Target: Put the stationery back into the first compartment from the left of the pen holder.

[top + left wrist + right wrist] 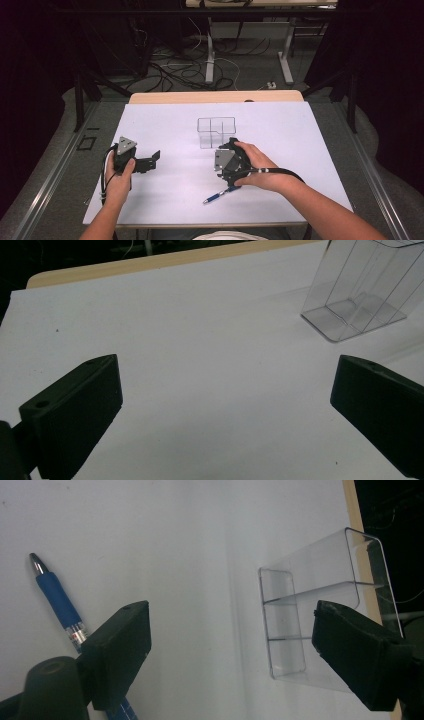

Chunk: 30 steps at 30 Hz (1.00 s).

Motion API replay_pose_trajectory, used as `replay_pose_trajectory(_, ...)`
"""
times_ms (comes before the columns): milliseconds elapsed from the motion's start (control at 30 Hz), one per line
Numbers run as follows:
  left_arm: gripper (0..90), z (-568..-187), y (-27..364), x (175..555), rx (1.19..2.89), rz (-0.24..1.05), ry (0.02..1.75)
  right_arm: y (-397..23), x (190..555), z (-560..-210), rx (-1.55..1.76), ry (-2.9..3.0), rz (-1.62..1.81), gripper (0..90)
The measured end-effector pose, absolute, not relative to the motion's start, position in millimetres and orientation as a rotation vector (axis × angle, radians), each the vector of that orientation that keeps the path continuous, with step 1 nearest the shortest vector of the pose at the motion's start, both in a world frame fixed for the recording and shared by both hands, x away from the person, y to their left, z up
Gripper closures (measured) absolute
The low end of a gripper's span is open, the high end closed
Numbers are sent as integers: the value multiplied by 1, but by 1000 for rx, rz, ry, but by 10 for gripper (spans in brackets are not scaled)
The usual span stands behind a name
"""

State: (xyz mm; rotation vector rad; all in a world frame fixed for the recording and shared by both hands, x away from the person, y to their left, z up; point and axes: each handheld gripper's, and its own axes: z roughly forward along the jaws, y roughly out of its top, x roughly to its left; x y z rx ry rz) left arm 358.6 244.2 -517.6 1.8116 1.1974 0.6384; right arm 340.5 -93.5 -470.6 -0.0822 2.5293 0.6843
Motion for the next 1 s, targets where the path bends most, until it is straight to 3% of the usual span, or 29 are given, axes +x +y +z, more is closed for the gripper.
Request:
replay_pose_trajectory(133, 0, -518, 245, 359, 1810, 641, 1197, -88, 335, -475, -148, 2551, 667, 272)
replay_pose_trajectory(300, 0, -518, 245, 359, 1815, 641, 1201, -82, 330, -479, -229, 2578, 586, 309)
replay_pose_trajectory(367, 0, -518, 245, 359, 1813, 640, 1202, -80, 329, -480, -248, 2595, 561, 362)
replay_pose_trajectory(533, 0, -518, 245, 359, 1807, 637, 1203, -75, 327, -486, -255, 2628, 545, 370)
replay_pose_trajectory(800, 0, -518, 246, 359, 1800, 636, 1207, -70, 324, -495, -300, 2711, 494, 503)
replay_pose_trajectory(833, 0, -518, 246, 359, 1799, 635, 1206, -69, 324, -496, -328, 2738, 463, 552)
replay_pose_trajectory(1000, 0, -518, 246, 359, 1797, 637, 1203, -67, 324, -500, -359, 2778, 437, 606)
